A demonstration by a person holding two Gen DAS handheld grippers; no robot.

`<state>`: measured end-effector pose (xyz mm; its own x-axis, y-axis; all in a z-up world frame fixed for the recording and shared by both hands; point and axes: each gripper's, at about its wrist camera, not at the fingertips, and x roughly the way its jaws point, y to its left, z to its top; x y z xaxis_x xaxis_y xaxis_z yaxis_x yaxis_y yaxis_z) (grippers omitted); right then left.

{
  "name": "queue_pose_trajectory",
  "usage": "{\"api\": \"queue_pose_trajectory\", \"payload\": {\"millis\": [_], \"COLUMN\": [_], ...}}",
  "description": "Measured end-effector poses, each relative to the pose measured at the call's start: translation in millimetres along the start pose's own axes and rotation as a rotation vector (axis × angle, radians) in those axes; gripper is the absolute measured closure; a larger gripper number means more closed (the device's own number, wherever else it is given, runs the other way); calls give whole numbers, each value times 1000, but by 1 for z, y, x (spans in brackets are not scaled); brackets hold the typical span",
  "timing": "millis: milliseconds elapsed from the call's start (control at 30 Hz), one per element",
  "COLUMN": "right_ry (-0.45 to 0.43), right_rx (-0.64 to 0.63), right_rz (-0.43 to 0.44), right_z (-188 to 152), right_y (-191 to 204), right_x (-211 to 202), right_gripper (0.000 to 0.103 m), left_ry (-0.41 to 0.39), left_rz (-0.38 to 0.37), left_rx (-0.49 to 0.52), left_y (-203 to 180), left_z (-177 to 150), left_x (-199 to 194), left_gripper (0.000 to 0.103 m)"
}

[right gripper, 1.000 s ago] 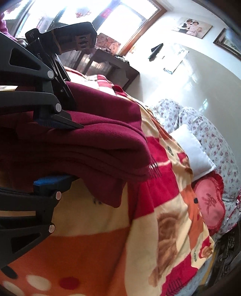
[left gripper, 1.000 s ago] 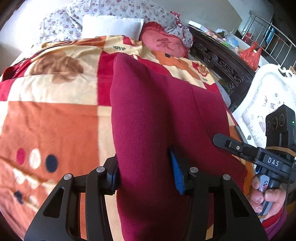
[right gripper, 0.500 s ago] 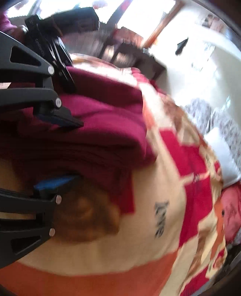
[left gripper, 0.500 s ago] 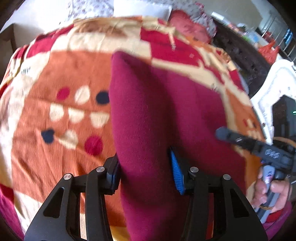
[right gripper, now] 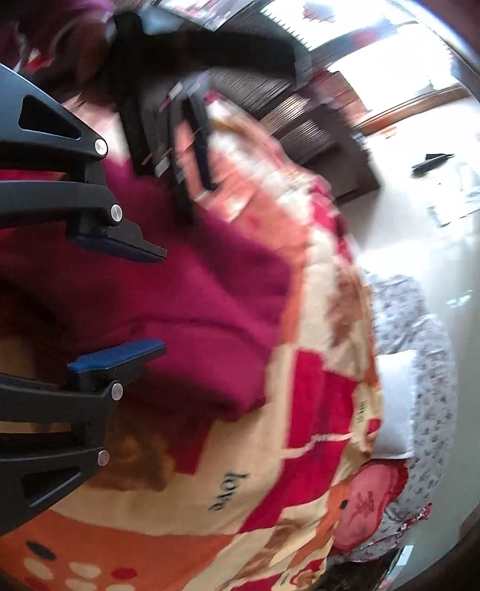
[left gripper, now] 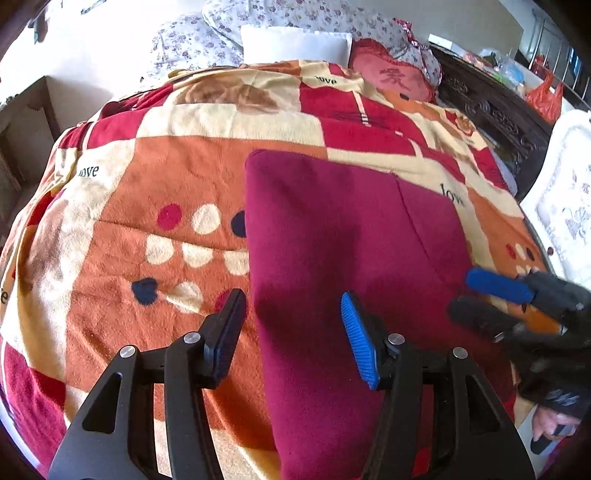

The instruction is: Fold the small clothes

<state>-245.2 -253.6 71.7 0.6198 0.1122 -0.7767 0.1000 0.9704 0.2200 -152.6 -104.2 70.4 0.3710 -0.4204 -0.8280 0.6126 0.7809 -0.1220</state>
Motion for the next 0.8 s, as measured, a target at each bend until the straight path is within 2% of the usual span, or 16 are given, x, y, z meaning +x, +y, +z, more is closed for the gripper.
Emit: {"api": "queue_pose_trajectory", "payload": {"millis": [100,167,300,533,667,800], "right_ry": [46,29,4,-16,19,-18], "right_rx": [14,31,38,68,90,122], "right_rz": [-27,-25,-47,-31,-59,-60], "right_z": [-17,-30,-33,-38,-49,-48], "right_y": [-13,-18,-16,-6,-5,-3], "right_x": [11,15,11,-14,-3,-17], "right_gripper": [61,61,61,61,60,60], "left_ry": [-11,-18,-33,-82,-105,-116], "left_rz": [7,10,26,52,51,53], "left_rx": [3,1,-15,-4,-12,-7], "left_y": [-1,-3,-4,-5,-6,-7], "left_z": [-3,-3,-5,-7,-8,-11], "left_x": [1,3,1,-20,-32,-42], "left_gripper": [49,47,47,47,47,47]}}
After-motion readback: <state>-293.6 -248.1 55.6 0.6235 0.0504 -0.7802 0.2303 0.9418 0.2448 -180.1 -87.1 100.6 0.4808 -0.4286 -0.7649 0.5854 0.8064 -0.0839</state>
